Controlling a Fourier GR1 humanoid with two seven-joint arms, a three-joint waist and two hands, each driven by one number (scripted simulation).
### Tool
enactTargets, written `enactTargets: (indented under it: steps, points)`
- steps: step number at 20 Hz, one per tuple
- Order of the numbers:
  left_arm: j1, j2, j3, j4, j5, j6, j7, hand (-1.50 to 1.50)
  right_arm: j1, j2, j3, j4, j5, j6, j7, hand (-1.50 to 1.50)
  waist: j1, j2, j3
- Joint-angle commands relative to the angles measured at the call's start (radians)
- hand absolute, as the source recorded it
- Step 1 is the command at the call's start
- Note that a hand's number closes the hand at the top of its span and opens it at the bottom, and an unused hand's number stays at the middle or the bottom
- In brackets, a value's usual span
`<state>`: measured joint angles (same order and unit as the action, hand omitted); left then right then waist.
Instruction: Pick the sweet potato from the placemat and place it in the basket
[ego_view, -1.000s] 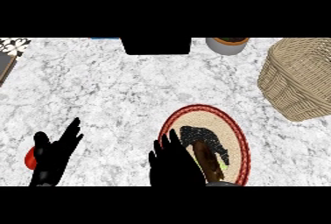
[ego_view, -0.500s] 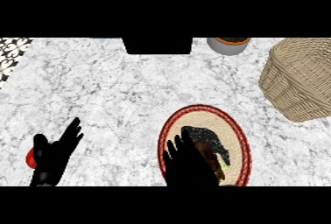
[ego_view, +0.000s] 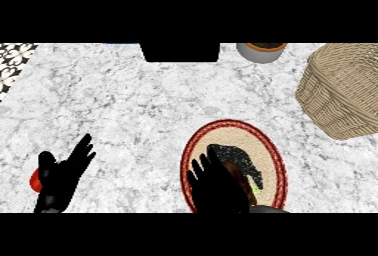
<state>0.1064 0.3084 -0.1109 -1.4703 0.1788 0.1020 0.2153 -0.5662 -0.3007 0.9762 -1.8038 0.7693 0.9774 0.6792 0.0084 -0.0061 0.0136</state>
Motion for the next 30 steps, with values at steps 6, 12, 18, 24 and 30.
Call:
enactTargets:
  steps: [6, 12, 18, 24, 30]
  points:
    - [-0.022, -0.005, 0.021, 0.085, 0.008, -0.026, 0.062, 0.0, 0.004, -0.042, 0.053, 0.134, 0.116, -0.089, -0.104, -1.5, -0.006, 0.008, -0.014]
    - [-0.018, -0.037, 0.009, 0.092, -0.021, -0.013, 0.044, 0.0, 0.04, -0.07, 0.046, 0.153, 0.165, -0.129, -0.142, -1.5, -0.009, 0.007, -0.013]
    - [0.034, -0.028, 0.011, 0.032, -0.029, -0.023, 0.057, 0.0, 0.051, -0.029, 0.062, 0.232, 0.222, -0.187, -0.186, -1.5, -0.002, 0.007, -0.013]
    - [-0.03, -0.038, 0.045, 0.109, -0.033, -0.028, 0.041, 0.0, 0.051, -0.059, 0.006, 0.235, 0.24, -0.216, -0.255, -1.5, -0.009, 0.008, -0.014]
    - [0.061, -0.069, -0.002, 0.041, -0.051, -0.03, 0.022, 0.0, -0.007, -0.036, 0.105, 0.31, 0.33, -0.268, -0.344, 1.5, 0.004, 0.008, -0.014]
